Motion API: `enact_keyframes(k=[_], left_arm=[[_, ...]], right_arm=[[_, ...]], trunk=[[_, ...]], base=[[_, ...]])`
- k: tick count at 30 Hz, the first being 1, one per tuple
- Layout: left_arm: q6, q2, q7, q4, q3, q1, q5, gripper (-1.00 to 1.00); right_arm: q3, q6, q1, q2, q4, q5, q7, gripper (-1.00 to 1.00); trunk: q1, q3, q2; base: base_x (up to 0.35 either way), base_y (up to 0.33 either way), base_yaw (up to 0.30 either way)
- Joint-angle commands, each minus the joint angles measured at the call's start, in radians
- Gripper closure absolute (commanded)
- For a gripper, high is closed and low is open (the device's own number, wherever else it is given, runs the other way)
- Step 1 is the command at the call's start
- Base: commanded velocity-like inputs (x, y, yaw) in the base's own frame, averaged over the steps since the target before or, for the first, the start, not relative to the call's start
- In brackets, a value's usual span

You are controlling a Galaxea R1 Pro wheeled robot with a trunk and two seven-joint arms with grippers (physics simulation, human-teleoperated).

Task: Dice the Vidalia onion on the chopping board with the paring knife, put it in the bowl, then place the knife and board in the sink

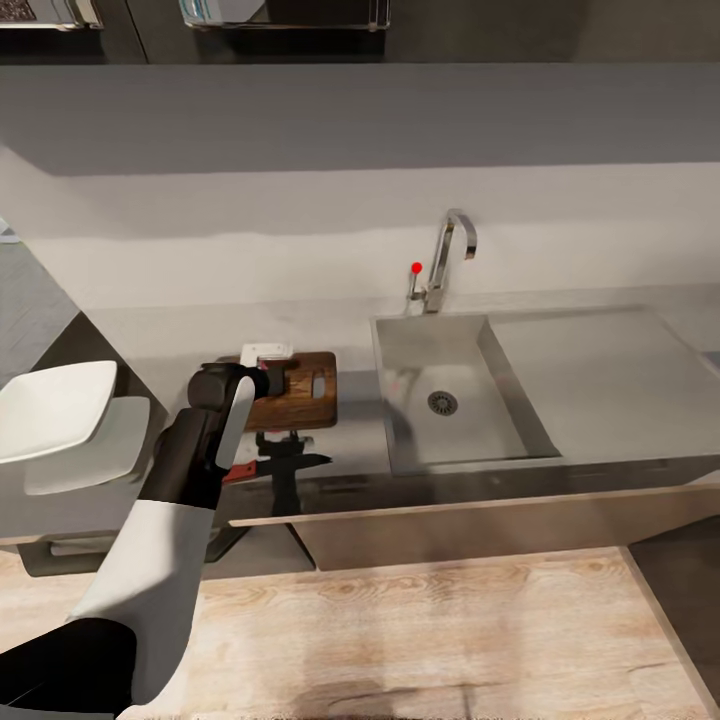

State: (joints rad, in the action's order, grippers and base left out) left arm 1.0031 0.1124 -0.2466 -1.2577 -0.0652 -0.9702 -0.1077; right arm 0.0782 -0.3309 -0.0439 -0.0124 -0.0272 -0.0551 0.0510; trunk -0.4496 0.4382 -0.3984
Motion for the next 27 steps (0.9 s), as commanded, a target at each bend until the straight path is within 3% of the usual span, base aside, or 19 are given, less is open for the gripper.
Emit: enact_keyframes(k=[1,10,27], left_arm=[[0.003,0.0,-0.01,-0.001,-0.001,-0.001,-0.01,1.0],[0.003,0.001,-0.01,-0.002,-0.001,-0.001,-0.009,1.0],[0.003,0.0,-0.01,-0.02,-0.001,-0.001,-0.006,1.0]], right_arm=[[0.007,-0.004,-0.001,0.0,0.001,-0.006,0.001,-1.0],[0.008,-0.003,-0.001,0.0,0.003,-0.006,0.001,-1.0],[0.008,-0.003,-0.001,0.0,0.003,-0.006,0.001,-1.0]], trunk=[[0.0,0.003,-0.002],[0.0,0.015,-0.002],[0.0,0.017,-0.002]], base=[[0.0,0.0,0.0],[0.0,0.0,0.0],[0.044,0.0,0.0]])
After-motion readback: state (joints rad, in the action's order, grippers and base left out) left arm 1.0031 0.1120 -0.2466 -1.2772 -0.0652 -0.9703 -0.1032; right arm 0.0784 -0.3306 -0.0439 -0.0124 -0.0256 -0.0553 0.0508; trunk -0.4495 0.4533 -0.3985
